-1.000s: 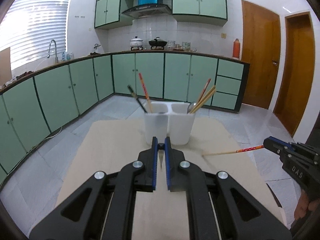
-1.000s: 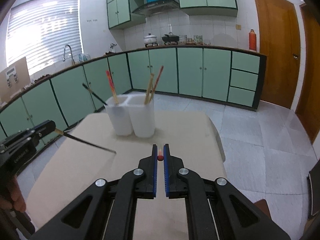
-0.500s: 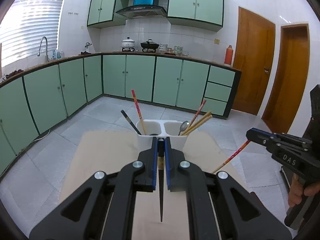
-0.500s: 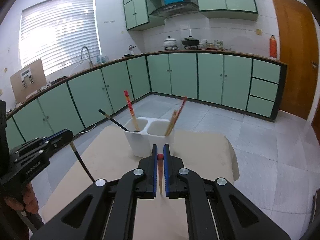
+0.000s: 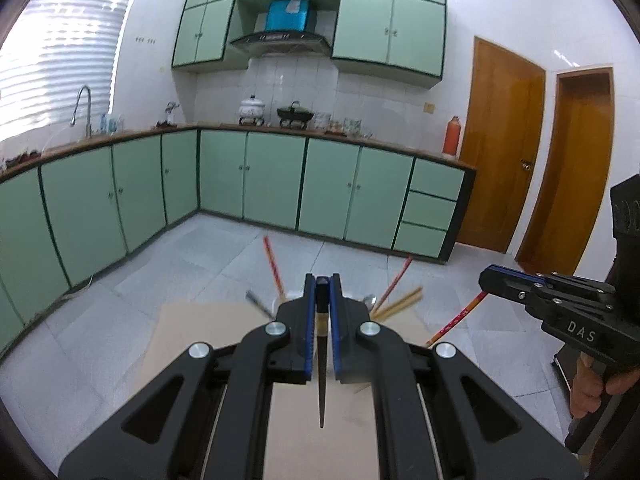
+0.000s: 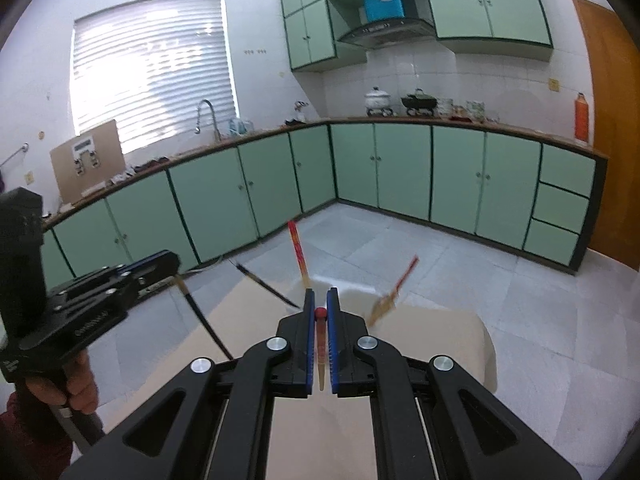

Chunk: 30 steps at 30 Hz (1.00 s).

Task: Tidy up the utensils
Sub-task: 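Lift both held chopsticks and carry them over the white cups, then open both tools to drop the chopsticks into the white cups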

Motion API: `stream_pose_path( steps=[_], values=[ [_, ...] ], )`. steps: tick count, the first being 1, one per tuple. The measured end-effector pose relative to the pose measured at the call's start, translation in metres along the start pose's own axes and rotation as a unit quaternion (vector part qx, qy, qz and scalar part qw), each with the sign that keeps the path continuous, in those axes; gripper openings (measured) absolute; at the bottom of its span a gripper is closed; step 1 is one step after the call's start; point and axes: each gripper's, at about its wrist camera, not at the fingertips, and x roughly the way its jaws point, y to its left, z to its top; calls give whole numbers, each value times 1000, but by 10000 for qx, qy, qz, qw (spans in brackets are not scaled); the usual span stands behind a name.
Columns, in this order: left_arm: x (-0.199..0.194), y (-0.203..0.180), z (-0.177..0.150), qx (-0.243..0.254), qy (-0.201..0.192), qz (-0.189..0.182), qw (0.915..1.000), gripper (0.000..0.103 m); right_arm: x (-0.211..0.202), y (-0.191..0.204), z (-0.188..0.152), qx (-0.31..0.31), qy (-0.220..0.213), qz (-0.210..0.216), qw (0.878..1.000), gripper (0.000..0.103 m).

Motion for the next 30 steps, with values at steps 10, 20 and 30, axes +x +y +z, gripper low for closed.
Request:
stream_pose_path(
  steps=[10, 20, 30],
  values=[
    [22, -16, 71, 65, -702, -44, 9975, 6, -2, -14, 72, -146, -552, -109, 9983, 6],
    [76, -23, 89, 225, -948, 249, 9949, 6, 63, -33, 78, -31, -253, -261, 9993, 6],
    [147, -1, 56, 225, -374, 506, 9978, 6, 126, -43, 47, -11, 257, -366, 9990, 6]
  ],
)
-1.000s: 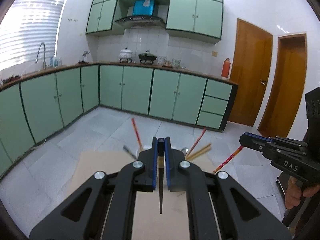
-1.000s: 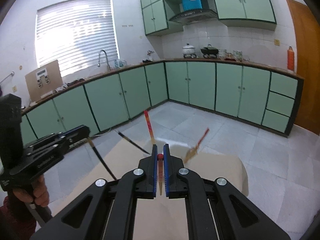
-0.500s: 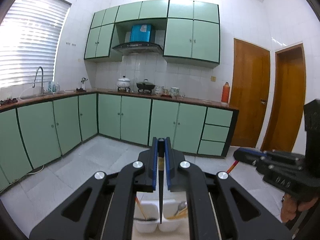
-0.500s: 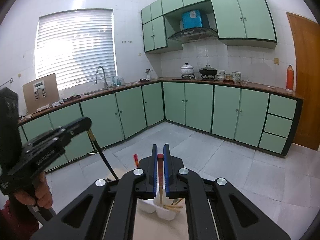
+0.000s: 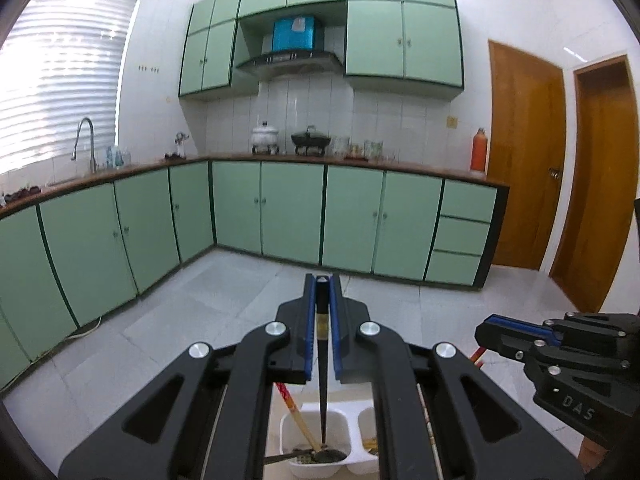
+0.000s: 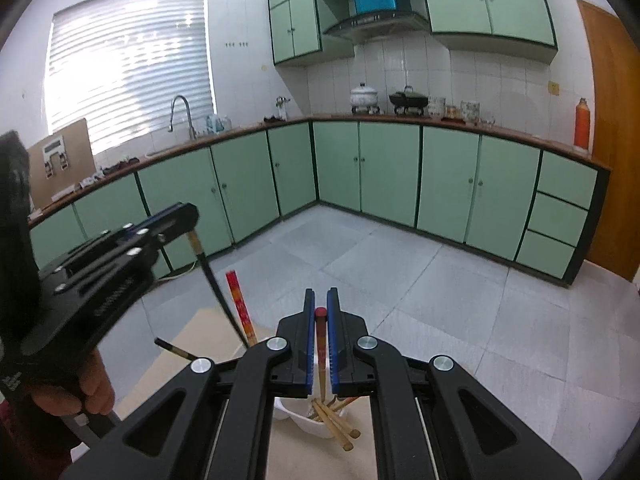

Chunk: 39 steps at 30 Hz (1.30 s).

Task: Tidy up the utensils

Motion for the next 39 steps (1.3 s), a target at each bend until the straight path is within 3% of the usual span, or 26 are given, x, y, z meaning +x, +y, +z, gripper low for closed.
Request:
stream_pose_path(
  steps=[10, 12, 17, 25, 33, 39],
  values=[
    [11, 17, -34, 97, 426, 77, 9990, 7, 20, 10, -33, -155, 330, -3, 9993, 7],
    [6, 19, -40, 160, 475, 107, 9987, 13, 18, 10, -40, -101, 361, 2, 9993, 8],
    [-16, 26, -43, 62, 342, 166, 9993, 37, -1, 7, -51, -39, 166, -197, 9997, 37],
    [-67, 25, -52, 44, 140, 240, 9996, 63, -54, 5, -75, 42, -213, -639, 9977, 56],
    [-118, 8, -81, 186, 111, 208, 9995, 85, -92, 13, -118, 112, -195, -874, 9959, 77],
    [-150, -4, -98, 277, 96, 243, 9993, 93, -111, 20, -140, 235, -66, -869, 9959, 86]
  ],
)
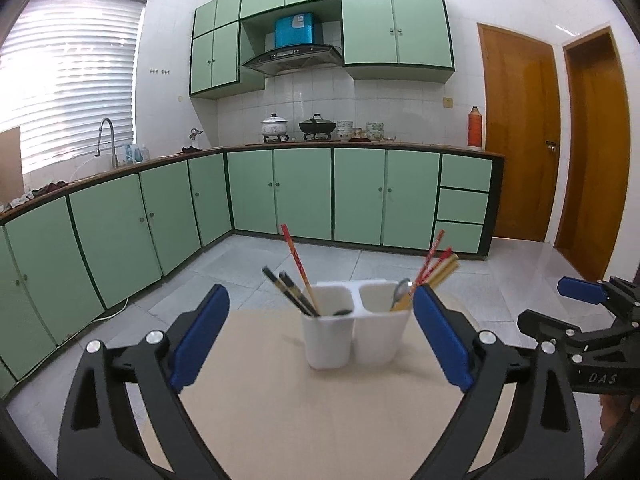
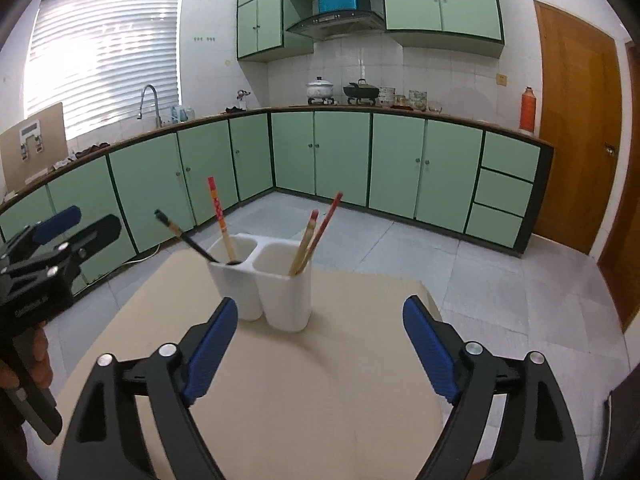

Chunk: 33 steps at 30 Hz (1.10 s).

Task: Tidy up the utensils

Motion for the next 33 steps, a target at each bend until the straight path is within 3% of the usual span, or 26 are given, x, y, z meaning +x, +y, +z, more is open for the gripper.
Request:
stream_pose_path(
  steps=[5, 11, 33],
  values=[
    [-24, 0, -10, -42, 18, -32, 10000, 96, -19, 6, -5, 52, -43, 149, 9999, 97],
    [-45, 3, -15, -132, 98, -139, 9998, 97, -43, 15, -3, -55, -247, 247, 9994, 97],
    [-104, 14, 0, -237, -339, -150, 9990, 97, -106, 34, 12, -182, -820, 574, 9948, 97]
  ],
)
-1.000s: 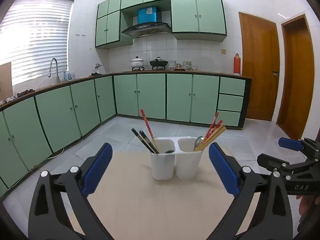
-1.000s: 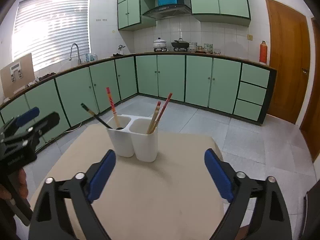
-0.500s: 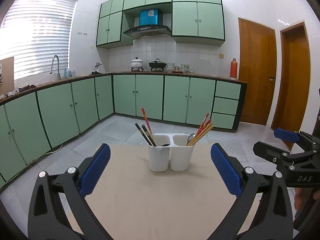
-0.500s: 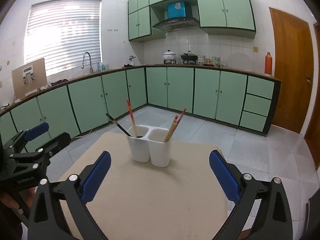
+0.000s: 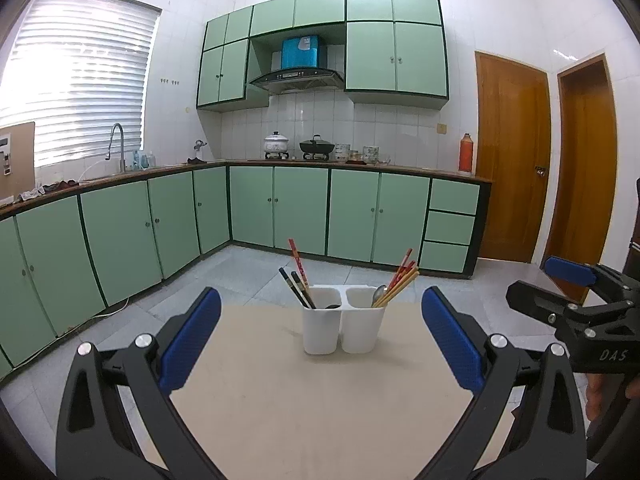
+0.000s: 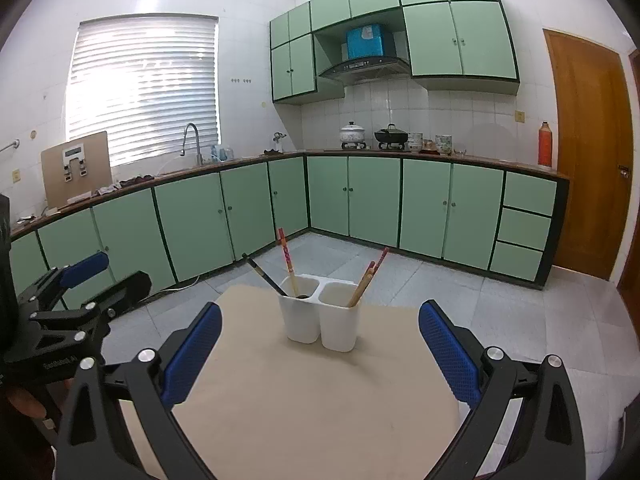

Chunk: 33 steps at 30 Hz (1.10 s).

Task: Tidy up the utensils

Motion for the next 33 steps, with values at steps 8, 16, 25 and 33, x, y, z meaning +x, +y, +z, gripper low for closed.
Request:
stream_pose_path(
  steps=[8, 16, 25, 33],
  values=[
    [-4, 0, 2, 0, -42, -2, 10000, 97, -6, 0, 4, 8, -86, 73, 9999, 97],
    [-5, 0, 3, 5, -30, 13, 10000, 97, -3, 0, 3, -23, -63, 60, 10000, 97],
    [-3, -4, 1, 55, 25, 16, 10000, 97, 1, 1, 0, -20, -5, 59, 10000, 97],
    [-2, -7, 0, 56, 51, 14, 10000, 97, 5, 2, 0, -24, 18, 62, 10000, 97]
  ],
)
